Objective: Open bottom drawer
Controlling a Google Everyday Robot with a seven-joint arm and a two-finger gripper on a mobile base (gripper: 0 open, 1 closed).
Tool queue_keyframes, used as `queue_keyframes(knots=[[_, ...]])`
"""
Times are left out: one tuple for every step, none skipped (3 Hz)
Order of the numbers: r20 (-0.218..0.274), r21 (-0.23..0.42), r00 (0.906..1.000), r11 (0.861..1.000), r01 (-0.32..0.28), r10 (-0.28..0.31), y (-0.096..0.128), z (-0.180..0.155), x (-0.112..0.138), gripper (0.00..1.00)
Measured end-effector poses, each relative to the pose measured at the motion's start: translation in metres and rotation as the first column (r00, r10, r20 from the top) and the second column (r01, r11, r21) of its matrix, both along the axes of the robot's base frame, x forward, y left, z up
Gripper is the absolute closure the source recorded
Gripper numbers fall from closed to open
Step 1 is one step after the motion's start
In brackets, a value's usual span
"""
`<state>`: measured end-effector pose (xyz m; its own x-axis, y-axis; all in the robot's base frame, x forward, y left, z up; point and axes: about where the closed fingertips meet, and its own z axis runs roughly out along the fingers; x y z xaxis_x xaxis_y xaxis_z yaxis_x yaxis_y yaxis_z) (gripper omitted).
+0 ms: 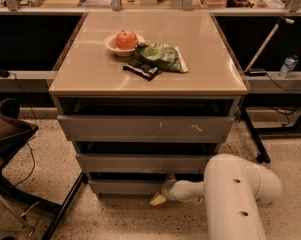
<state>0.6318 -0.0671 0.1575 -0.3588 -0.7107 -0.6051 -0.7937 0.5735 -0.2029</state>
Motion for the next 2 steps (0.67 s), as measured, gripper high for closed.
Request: queue_keyframes(knots=[[0.006,0.0,1.0,1.0,0.005,-0.005,-0.0003,-0.0012,0.0075,0.0],[0.006,0.0,1.0,1.0,0.004,-0.004,-0.0003,-0.0012,0.0075,0.19]])
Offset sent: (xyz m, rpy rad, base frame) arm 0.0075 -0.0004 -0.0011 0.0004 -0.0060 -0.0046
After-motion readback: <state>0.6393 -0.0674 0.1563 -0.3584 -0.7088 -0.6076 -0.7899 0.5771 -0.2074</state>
